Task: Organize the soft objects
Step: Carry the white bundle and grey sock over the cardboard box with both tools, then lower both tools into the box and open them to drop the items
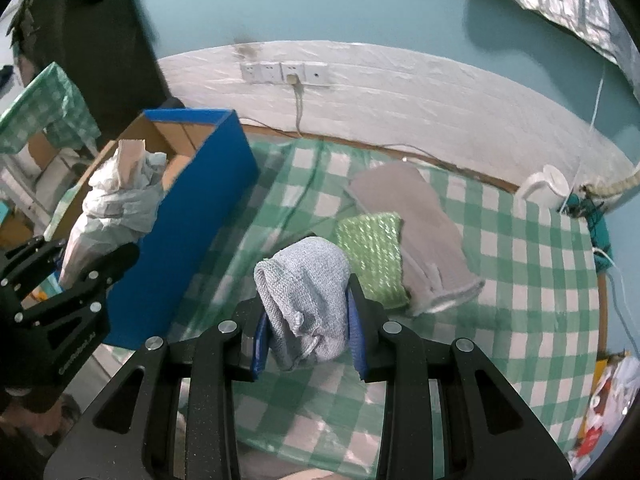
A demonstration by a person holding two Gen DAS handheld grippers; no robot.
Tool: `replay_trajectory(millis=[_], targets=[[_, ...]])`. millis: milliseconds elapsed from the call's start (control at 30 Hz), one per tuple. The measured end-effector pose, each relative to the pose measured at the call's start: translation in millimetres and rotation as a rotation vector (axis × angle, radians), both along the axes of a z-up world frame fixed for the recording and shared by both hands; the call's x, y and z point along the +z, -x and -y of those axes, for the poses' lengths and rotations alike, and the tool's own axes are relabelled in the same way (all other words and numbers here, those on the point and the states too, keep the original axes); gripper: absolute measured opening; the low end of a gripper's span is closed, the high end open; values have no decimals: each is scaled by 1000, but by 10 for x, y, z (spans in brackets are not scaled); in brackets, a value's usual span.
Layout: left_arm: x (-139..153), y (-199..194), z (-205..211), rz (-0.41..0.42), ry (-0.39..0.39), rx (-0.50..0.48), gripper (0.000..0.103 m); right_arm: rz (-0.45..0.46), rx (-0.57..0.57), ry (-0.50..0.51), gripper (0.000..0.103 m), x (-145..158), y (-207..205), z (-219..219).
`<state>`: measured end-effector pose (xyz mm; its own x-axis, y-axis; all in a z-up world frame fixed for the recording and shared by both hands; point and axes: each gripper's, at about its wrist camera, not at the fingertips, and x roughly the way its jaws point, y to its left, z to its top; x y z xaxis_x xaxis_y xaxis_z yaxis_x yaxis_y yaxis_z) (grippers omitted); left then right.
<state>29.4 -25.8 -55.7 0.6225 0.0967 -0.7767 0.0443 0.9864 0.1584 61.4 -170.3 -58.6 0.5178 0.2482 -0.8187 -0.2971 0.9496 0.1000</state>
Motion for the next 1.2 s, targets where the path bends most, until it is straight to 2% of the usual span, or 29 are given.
replay_trajectory(millis=[667,900,1200], targets=[[127,134,-804,39,21,153,27,49,172,9,32,319,-88,-1079],[50,139,-1103,25,29,213,27,36,233,16,32,312,-146,-1481],[-61,124,-1345,-1,41,256,27,-23,279,22,32,142,-230,-1855]])
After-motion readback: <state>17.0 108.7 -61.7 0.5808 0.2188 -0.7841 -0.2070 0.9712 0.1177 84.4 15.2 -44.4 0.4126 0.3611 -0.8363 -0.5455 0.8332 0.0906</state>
